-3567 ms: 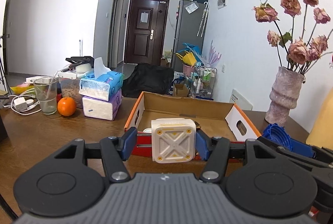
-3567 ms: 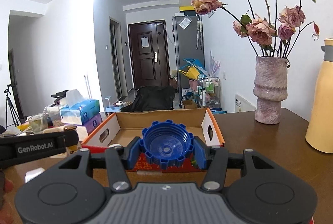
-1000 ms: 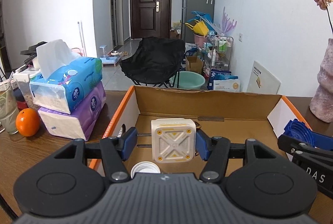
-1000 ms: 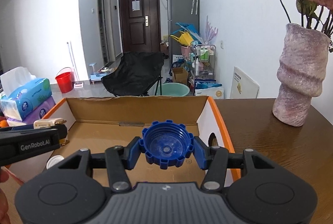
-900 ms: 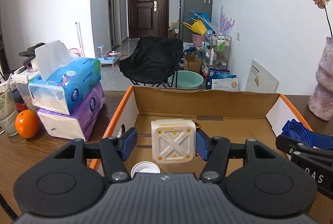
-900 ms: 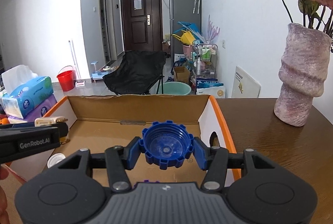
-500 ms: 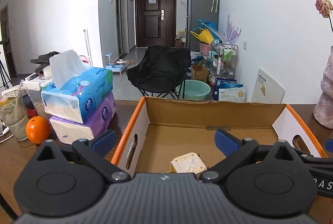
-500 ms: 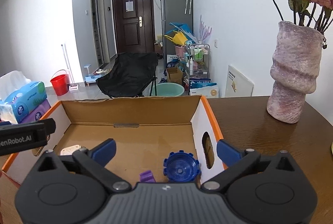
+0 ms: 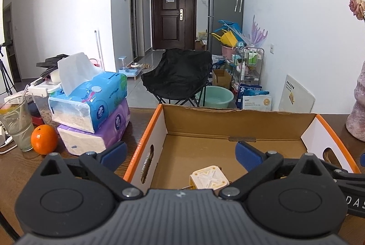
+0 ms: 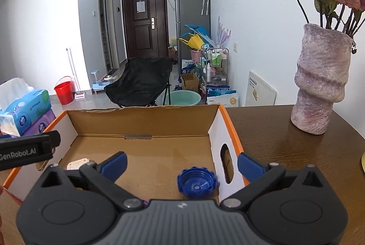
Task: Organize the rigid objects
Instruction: 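Withdraw both tools from the box back toward the remaining objects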
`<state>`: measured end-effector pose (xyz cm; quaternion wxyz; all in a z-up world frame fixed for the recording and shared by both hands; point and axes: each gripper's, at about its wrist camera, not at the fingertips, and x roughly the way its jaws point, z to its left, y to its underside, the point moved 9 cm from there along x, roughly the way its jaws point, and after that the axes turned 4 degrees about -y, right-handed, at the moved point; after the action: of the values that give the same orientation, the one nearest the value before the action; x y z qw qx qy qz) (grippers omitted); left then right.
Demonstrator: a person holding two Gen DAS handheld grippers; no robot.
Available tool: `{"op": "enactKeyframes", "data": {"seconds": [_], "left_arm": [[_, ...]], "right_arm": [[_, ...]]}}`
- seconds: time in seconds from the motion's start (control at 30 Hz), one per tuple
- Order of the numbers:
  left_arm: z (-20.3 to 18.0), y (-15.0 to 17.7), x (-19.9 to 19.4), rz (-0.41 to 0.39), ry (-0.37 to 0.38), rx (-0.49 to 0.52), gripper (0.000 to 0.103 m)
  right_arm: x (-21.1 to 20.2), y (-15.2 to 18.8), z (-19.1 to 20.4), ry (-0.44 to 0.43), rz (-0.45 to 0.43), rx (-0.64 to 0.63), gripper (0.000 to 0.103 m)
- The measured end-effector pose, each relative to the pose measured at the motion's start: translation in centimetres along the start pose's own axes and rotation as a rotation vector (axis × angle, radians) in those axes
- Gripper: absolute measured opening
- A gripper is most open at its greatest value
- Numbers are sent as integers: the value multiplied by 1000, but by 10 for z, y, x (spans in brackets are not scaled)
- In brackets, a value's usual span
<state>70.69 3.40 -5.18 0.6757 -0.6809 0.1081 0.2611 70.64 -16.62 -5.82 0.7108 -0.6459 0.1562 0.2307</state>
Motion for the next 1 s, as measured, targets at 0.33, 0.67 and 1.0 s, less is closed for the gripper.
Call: {"op": "enactKeyframes", "data": {"seconds": [0.33, 0.67, 1.0], "left_arm": [[4, -1, -12, -8, -5, -3, 103], [13, 3, -34, -21, 8, -10, 103], [20, 15, -61, -30, 15, -2, 103]], "right_arm": [[-13, 1, 0, 10, -14, -4, 103], [-36, 7, -3, 22, -28, -15, 103], [-66, 21, -2, 30, -36, -30, 103]]}}
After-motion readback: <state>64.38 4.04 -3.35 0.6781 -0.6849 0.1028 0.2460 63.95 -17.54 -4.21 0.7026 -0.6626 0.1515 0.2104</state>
